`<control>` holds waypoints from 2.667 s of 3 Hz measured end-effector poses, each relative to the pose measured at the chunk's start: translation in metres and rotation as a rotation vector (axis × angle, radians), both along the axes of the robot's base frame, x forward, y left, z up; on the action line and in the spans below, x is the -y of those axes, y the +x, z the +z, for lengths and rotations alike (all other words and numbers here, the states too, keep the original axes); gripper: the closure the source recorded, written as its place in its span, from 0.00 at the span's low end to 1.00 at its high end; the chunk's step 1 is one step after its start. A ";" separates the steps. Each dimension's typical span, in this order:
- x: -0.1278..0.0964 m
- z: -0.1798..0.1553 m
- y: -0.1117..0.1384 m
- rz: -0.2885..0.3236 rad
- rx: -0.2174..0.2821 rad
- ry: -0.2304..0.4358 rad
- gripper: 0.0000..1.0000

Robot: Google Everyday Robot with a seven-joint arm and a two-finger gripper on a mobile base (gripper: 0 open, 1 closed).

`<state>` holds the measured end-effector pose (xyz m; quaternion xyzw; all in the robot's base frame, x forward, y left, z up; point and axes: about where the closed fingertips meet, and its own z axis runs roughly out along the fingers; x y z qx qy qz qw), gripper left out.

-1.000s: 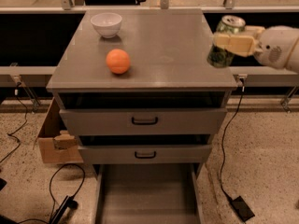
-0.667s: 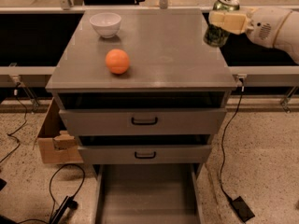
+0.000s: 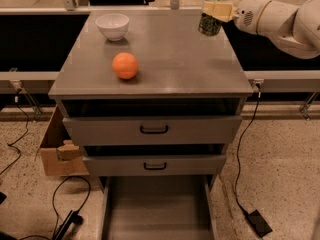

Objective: Pick green can from bottom drawer and place on counter

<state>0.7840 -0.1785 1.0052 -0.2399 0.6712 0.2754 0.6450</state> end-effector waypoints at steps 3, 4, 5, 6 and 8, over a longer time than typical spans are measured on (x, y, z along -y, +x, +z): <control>-0.037 -0.098 0.044 0.025 -0.061 -0.071 1.00; -0.041 -0.126 0.035 0.030 -0.060 -0.066 0.85; -0.041 -0.117 0.035 0.030 -0.060 -0.066 0.62; -0.041 -0.116 0.035 0.030 -0.060 -0.066 0.39; -0.044 -0.116 0.035 0.034 -0.061 -0.065 0.00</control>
Offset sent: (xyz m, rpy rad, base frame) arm 0.0662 0.0353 -0.1012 -0.0708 0.0888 0.0101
